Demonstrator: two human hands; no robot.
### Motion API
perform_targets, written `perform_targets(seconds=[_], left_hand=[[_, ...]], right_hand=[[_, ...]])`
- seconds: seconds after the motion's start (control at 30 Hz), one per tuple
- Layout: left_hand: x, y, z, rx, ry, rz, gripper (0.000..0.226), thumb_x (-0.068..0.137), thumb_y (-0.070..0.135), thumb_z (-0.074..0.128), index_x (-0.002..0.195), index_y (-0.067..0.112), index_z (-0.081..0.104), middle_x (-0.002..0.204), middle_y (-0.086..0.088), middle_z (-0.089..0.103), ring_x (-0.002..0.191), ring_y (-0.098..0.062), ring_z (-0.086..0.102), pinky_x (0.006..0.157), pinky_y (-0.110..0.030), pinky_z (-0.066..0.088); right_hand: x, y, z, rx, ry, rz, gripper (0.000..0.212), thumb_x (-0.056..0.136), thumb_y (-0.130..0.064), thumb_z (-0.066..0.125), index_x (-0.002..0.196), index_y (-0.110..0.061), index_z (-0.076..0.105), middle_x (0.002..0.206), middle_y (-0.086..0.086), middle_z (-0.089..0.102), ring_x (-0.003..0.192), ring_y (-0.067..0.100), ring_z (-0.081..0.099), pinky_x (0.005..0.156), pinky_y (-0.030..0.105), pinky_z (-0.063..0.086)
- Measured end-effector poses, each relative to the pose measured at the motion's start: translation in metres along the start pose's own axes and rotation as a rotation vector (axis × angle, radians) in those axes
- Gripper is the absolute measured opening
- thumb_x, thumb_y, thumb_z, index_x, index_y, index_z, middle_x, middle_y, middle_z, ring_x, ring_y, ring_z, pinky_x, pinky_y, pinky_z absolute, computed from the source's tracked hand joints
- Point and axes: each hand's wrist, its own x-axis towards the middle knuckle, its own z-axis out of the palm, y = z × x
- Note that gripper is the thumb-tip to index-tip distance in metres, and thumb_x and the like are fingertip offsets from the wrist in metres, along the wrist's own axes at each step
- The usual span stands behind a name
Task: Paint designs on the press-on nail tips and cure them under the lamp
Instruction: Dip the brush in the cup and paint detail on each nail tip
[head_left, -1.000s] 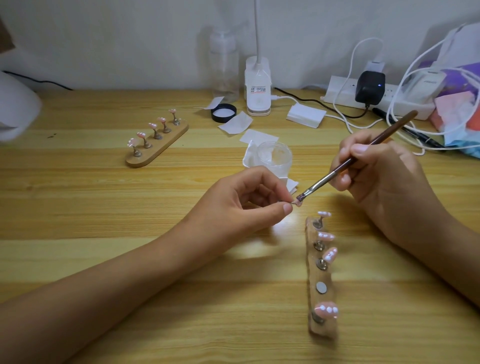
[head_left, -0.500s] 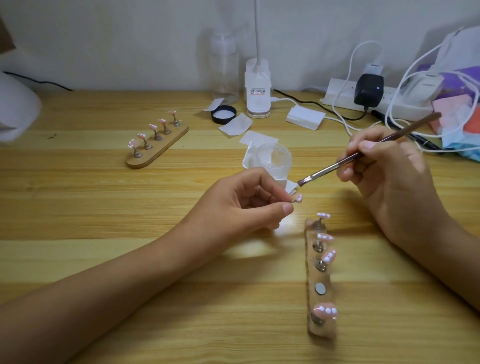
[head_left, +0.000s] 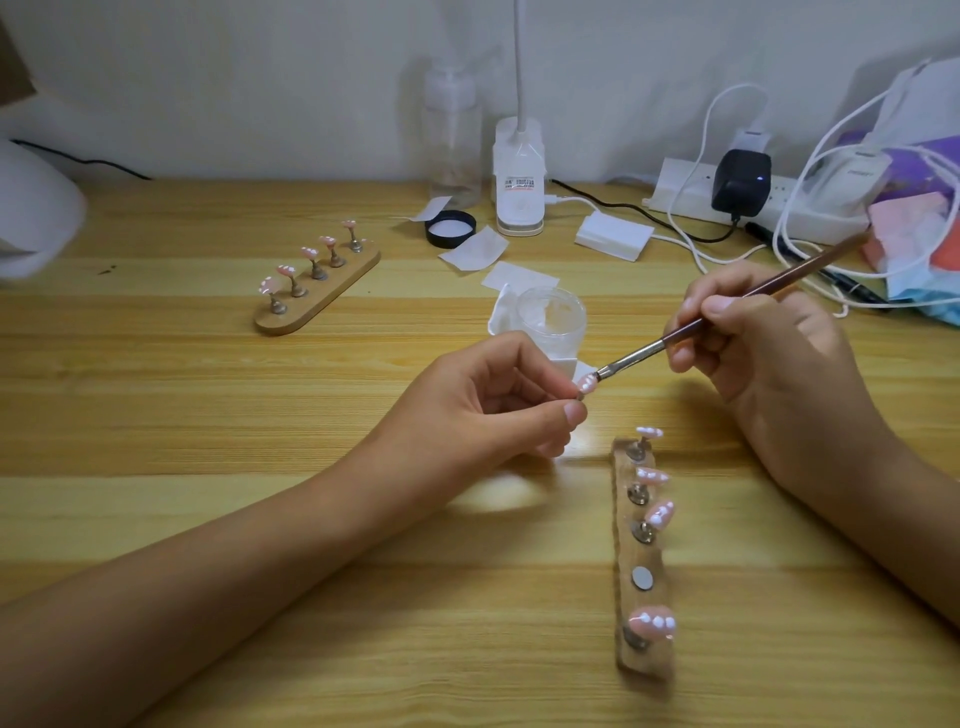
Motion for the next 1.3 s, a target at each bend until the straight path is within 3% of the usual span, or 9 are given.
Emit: perform_targets(seconds=[0.13, 0.33, 0.7, 0.93, 1.1, 1.3], left_hand=[[-0.0001, -0.0017, -0.0002, -0.022, 0.011, 0.003, 0.02, 0.083, 0.003, 0.072, 0.077, 0.022, 0.07, 0.076, -0.008, 0.069, 0.069, -0.016, 0.064, 0.068, -0.022, 0.053], [-0.001, 0.0001, 0.0005, -0.077, 0.024, -0.02, 0.009, 0.076, 0.01, 0.072, 0.077, 0.018, 0.068, 0.076, -0.007, 0.07, 0.071, -0.017, 0.066, 0.07, -0.025, 0.057], [0.0001, -0.0017, -0.0001, -0.096, 0.024, -0.007, 0.014, 0.078, 0.009, 0.075, 0.075, 0.021, 0.069, 0.077, -0.008, 0.07, 0.073, -0.018, 0.067, 0.067, -0.023, 0.054], [-0.0002, -0.0011, 0.0003, -0.099, 0.034, -0.018, 0.009, 0.077, 0.007, 0.072, 0.077, 0.013, 0.064, 0.075, -0.007, 0.069, 0.066, -0.015, 0.065, 0.064, -0.02, 0.052], [-0.0004, 0.0005, 0.0017, -0.112, 0.04, -0.028, 0.01, 0.076, 0.007, 0.071, 0.08, 0.008, 0.062, 0.073, -0.006, 0.069, 0.064, -0.015, 0.064, 0.062, -0.02, 0.051], [-0.0031, 0.0036, 0.0019, -0.066, 0.012, 0.008, 0.014, 0.077, 0.018, 0.073, 0.085, 0.026, 0.066, 0.082, -0.001, 0.075, 0.084, -0.018, 0.073, 0.068, -0.019, 0.053]], right_hand=[[0.0004, -0.003, -0.0007, 0.072, 0.029, -0.015, 0.023, 0.087, -0.009, 0.044, 0.076, -0.017, 0.062, 0.072, -0.002, 0.06, 0.065, 0.011, 0.058, 0.065, 0.02, 0.05], [-0.0035, -0.006, 0.0039, 0.059, -0.121, -0.025, 0.029, 0.088, -0.008, 0.042, 0.077, -0.02, 0.066, 0.073, 0.0, 0.061, 0.068, 0.014, 0.061, 0.068, 0.022, 0.052], [-0.0026, -0.0056, 0.0023, 0.026, 0.039, -0.041, 0.023, 0.088, -0.01, 0.045, 0.078, -0.019, 0.064, 0.074, -0.003, 0.062, 0.068, 0.01, 0.061, 0.068, 0.02, 0.051], [-0.0043, -0.0059, 0.0061, 0.033, -0.113, -0.037, 0.031, 0.089, -0.008, 0.044, 0.077, -0.022, 0.069, 0.072, 0.0, 0.064, 0.067, 0.013, 0.063, 0.068, 0.022, 0.052], [-0.0032, -0.0045, 0.0053, -0.036, -0.022, -0.053, 0.027, 0.088, -0.012, 0.05, 0.076, -0.026, 0.069, 0.076, -0.004, 0.066, 0.068, 0.013, 0.064, 0.069, 0.021, 0.052], [-0.0009, -0.004, 0.0023, -0.038, 0.09, -0.036, 0.016, 0.089, -0.013, 0.049, 0.083, -0.017, 0.063, 0.075, -0.007, 0.066, 0.068, 0.01, 0.063, 0.068, 0.019, 0.052]])
